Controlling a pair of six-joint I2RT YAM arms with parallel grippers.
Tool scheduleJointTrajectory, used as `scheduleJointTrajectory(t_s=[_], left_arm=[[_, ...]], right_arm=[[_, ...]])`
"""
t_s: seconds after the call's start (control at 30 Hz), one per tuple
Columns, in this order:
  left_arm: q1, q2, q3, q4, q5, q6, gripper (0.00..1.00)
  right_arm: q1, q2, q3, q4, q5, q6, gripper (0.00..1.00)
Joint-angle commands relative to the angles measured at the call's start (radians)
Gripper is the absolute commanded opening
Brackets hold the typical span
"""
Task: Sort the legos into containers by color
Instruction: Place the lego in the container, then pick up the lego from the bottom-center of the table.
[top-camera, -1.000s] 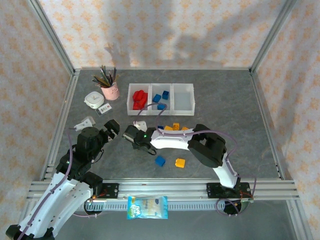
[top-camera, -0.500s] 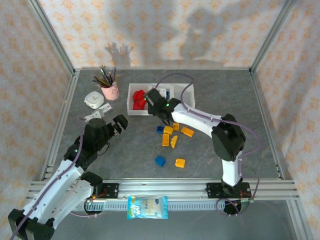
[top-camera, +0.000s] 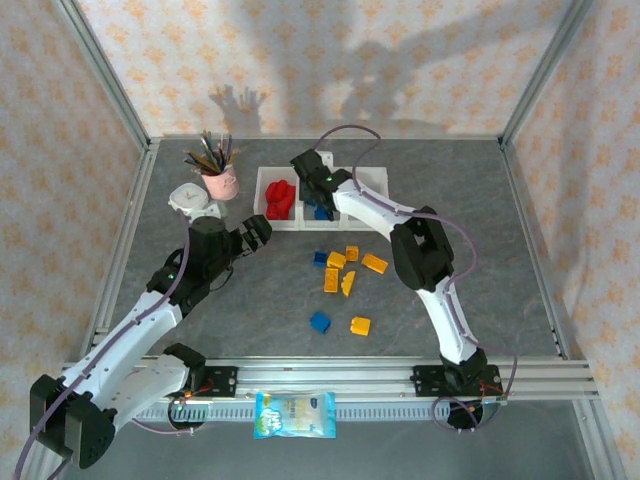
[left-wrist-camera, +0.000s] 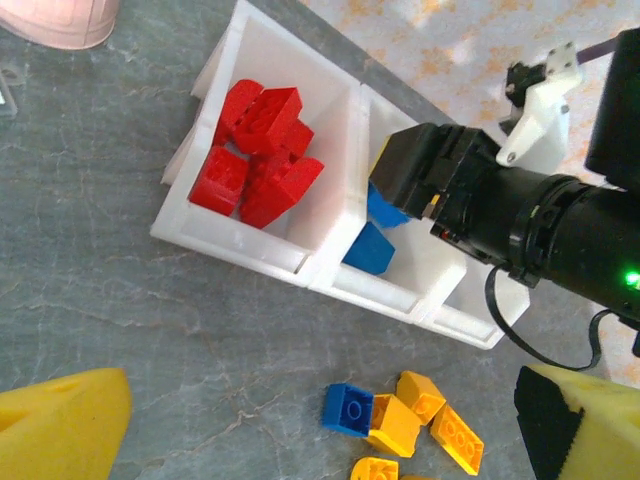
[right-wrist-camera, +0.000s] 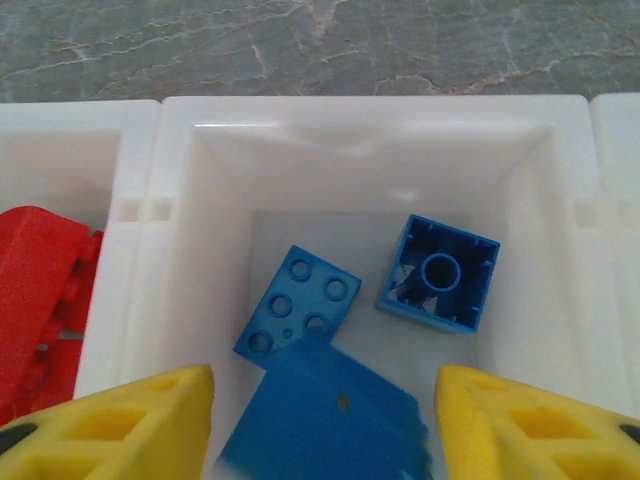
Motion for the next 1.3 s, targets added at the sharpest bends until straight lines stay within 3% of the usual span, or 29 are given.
scheduleJointTrajectory(t_s=[0.0,0.73,1.0,1.27], left_arm=[[0.004,-0.002,0.033,0.032,0.014,0.032,0.99],[-0.009,-0.127,-0.069,-0.040,0.080,0.005,0.99],[-0.074,-0.212,-0.148,-0.073,0.036,-0.063,0.99],[-0.151,-0.267,-0.180,-0.140,-0.048,-0.150,0.99]], right_arm=[[0.004,-0.048,0.026,-0.034,0.009,-0.014,0.65],[0.157,-0.581,-0.603,0.018,-0.095,-0.058,0.72],[0.269,-0.725,-0.825,0.025,-0.136,-0.035,0.73],[0.395,-0.773,-0.971,0.048,-0.176,0.053,0.74]])
